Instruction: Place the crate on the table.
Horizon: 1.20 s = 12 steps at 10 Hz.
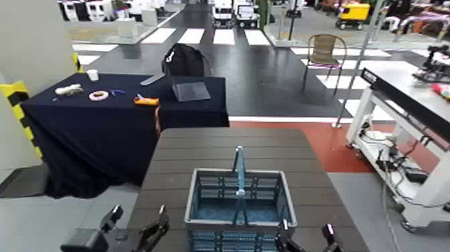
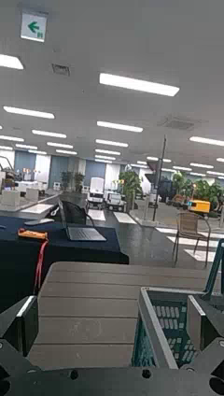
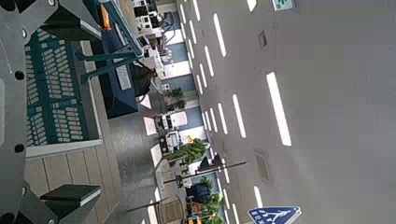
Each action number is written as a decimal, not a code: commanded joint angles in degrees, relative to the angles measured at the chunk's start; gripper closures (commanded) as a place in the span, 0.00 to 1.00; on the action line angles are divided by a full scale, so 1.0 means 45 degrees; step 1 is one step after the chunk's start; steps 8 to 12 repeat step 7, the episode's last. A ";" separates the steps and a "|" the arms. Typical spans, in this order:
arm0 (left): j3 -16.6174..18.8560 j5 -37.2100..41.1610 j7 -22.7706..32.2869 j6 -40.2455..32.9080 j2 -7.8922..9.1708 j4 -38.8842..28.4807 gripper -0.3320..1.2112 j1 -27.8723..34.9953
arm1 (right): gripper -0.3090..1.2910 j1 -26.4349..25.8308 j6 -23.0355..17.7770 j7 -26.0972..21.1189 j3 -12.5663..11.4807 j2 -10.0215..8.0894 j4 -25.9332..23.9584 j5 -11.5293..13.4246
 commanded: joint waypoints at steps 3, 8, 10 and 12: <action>-0.0065 -0.0498 0.0401 -0.0273 0.0019 -0.0223 0.29 0.0386 | 0.28 0.0048 0.0095 0.0020 -0.0028 0.0021 -0.0076 0.0038; -0.0105 -0.0537 0.0420 -0.0292 0.0038 -0.0223 0.29 0.0366 | 0.28 0.0067 0.0329 0.0039 -0.0106 0.0041 -0.0154 0.0136; -0.0105 -0.0537 0.0420 -0.0292 0.0038 -0.0223 0.29 0.0366 | 0.28 0.0067 0.0329 0.0039 -0.0106 0.0041 -0.0154 0.0136; -0.0105 -0.0537 0.0420 -0.0292 0.0038 -0.0223 0.29 0.0366 | 0.28 0.0067 0.0329 0.0039 -0.0106 0.0041 -0.0154 0.0136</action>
